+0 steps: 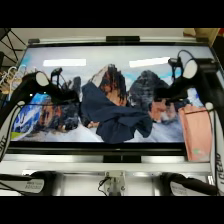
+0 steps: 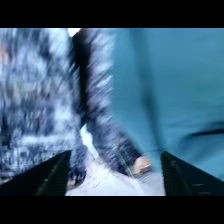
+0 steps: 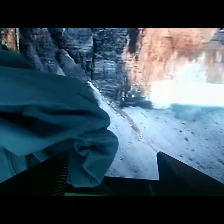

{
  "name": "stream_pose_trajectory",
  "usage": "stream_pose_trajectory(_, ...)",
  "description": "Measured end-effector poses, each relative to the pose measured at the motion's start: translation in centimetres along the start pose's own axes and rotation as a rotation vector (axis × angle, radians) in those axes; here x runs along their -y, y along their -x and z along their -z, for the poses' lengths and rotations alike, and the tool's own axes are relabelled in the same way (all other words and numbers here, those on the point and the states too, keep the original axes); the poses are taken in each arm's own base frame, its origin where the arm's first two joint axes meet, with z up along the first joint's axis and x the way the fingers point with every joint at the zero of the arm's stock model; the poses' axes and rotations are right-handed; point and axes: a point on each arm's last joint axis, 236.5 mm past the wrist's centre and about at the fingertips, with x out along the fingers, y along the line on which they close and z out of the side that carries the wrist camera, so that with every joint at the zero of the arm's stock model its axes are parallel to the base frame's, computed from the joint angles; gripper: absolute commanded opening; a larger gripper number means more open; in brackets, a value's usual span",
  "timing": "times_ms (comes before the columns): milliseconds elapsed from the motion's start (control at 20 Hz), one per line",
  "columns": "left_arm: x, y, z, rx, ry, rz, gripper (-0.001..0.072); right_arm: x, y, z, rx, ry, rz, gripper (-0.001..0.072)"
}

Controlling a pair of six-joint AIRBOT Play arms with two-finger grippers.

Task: Fold the shirts.

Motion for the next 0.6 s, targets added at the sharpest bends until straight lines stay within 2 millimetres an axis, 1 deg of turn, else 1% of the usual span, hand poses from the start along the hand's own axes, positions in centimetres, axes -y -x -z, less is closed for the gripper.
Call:
stream_pose_trajectory(50,-0.3,-1.3,0.9,-0.04,0.026,0.027,0.0608,-0.2,-1.3,0.0,-0.032,-0.002,-0.008,0.0649)
stream_pose_trajectory(150,0.1,-3.6,2.1,-0.086,0.064,0.078,0.0608,-0.5,-3.2,0.3,-0.085,0.003,-0.026,0.0649)
stream_pose_trajectory(250,1.4,-5.5,2.4,-0.097,0.087,0.127,0.06,-0.7,-4.5,1.1,-0.138,0.013,-0.036,0.0649)
stream_pose_trajectory(350,3.0,-6.6,2.8,-0.108,0.108,0.177,0.0599,-0.7,-5.6,2.1,-0.182,0.022,-0.041,0.0649)
stream_pose_trajectory(400,3.7,-7.0,2.8,-0.111,0.117,0.194,0.0582,-0.8,-6.2,2.9,-0.211,0.027,-0.047,0.0649)
stream_pose_trajectory(450,3.9,-7.4,2.9,-0.111,0.118,0.2,0.04,-0.9,-6.8,3.7,-0.239,0.032,-0.056,0.0649)
stream_pose_trajectory(500,4.1,-7.8,3.0,-0.115,0.122,0.203,0.0277,-1.0,-7.5,4.4,-0.261,0.035,-0.067,0.0649)
stream_pose_trajectory(550,4.2,-8.1,3.2,-0.119,0.124,0.206,0.0209,-1.2,-8.1,5.0,-0.276,0.036,-0.078,0.0649)
stream_pose_trajectory(600,4.3,-8.3,3.2,-0.119,0.124,0.208,0.0082,-1.4,-8.7,5.3,-0.281,0.034,-0.089,0.0649)
